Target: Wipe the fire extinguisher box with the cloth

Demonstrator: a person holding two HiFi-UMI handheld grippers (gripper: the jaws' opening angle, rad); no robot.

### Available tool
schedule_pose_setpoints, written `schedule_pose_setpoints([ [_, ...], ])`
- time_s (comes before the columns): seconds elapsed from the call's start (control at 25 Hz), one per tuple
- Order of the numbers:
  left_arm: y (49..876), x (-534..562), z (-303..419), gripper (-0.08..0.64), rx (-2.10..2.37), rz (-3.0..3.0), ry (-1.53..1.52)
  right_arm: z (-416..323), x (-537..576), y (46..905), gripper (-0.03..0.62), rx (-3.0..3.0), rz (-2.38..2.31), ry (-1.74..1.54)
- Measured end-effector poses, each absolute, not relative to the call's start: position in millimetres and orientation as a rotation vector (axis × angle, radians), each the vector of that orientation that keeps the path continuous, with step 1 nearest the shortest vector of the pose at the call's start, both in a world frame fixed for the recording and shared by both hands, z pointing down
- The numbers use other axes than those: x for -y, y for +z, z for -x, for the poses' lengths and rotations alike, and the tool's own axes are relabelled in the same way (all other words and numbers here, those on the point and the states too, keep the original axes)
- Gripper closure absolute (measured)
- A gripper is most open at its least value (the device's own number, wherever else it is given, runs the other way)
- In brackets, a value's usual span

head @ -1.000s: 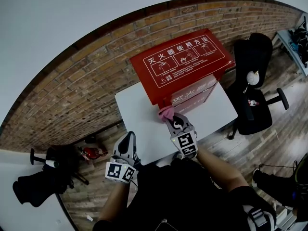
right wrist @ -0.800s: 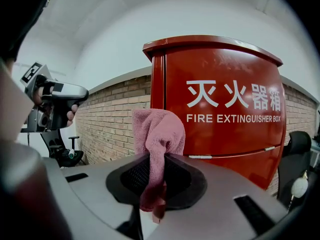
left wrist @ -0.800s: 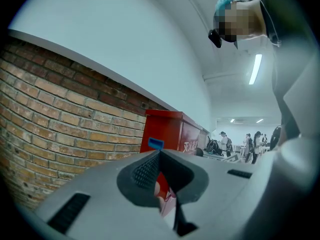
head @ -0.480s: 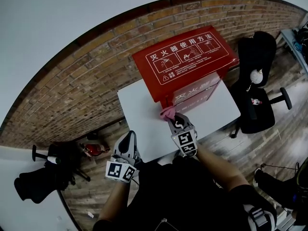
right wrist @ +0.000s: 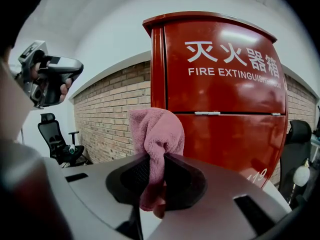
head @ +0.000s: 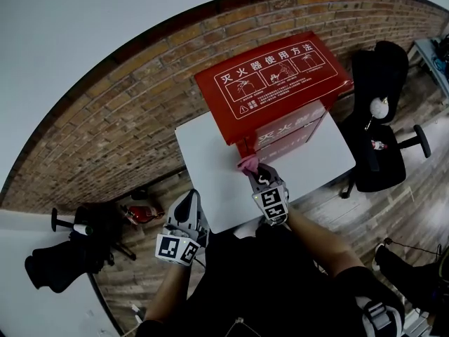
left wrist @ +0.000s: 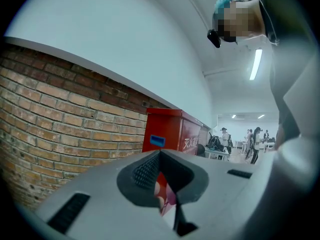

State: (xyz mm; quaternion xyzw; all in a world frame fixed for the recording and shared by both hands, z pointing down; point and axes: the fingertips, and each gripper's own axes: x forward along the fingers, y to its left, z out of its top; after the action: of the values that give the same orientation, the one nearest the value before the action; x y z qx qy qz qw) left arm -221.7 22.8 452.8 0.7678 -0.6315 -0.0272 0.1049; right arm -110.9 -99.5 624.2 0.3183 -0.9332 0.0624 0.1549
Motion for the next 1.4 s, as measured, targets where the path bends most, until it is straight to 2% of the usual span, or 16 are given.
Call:
schedule_pose_setpoints([
  [1.4,458.4,-20.7,211.4,0.511,1.854,-2.264,-0.057,78.5,125.8,635.5,0.522,2.636,-1.01,0.164],
])
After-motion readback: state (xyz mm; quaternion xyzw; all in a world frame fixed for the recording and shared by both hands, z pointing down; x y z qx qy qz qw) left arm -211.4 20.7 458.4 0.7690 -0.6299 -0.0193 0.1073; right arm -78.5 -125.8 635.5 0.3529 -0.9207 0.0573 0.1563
